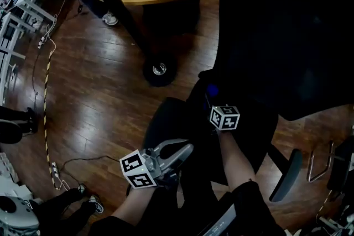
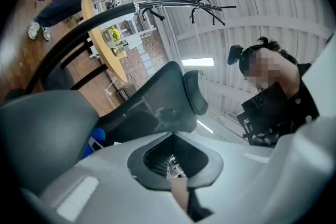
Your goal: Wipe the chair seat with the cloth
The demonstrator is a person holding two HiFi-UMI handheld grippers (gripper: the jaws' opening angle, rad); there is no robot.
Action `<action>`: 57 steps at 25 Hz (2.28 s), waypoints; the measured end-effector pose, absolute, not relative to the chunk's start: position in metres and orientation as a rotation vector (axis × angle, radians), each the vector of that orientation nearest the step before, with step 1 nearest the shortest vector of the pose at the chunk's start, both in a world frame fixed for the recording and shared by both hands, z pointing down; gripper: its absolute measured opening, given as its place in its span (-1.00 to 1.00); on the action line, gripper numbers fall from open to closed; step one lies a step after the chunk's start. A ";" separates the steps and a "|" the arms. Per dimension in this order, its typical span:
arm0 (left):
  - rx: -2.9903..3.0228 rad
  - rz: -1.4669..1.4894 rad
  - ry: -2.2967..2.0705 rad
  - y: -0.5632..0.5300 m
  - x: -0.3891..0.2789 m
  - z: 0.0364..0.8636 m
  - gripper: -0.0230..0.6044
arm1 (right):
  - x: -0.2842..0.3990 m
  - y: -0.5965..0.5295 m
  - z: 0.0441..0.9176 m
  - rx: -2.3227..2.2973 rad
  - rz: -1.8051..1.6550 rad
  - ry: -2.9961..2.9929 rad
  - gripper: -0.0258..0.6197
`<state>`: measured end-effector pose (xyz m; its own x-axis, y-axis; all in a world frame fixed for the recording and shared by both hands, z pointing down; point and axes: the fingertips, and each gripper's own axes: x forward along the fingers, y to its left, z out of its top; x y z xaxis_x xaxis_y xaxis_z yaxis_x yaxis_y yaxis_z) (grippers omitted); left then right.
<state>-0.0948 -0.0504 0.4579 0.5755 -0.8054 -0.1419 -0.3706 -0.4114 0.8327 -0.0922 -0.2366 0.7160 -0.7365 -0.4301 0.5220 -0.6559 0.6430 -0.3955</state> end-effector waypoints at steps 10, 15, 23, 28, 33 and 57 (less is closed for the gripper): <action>1.995 -0.690 -0.948 -0.030 -0.121 0.471 -0.93 | -0.110 -0.230 0.764 0.933 0.689 -2.314 -0.73; 2.016 -0.643 -0.876 -0.029 -0.103 0.467 -0.93 | -0.006 -0.245 0.779 1.150 0.769 -2.169 -0.73; 2.041 -0.530 -0.749 -0.041 -0.063 0.481 -0.93 | 0.206 -0.256 0.756 1.488 0.782 -1.967 -0.73; 2.040 -0.514 -0.741 -0.054 -0.045 0.483 -0.93 | 0.259 -0.251 0.752 1.557 0.774 -1.950 -0.73; 2.049 -0.499 -0.725 -0.057 -0.038 0.481 -0.93 | 0.258 -0.251 0.748 1.536 0.817 -1.988 -0.73; 2.020 -0.602 -0.876 -0.011 -0.094 0.467 -0.93 | -0.147 -0.128 0.748 0.703 0.691 -2.369 -0.73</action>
<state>-0.0937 -0.0112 0.4672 0.6417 -0.7611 -0.0951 -0.3618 -0.4097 0.8374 -0.1474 -0.1277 0.7484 -0.7006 -0.3184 0.6386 -0.6117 0.7288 -0.3078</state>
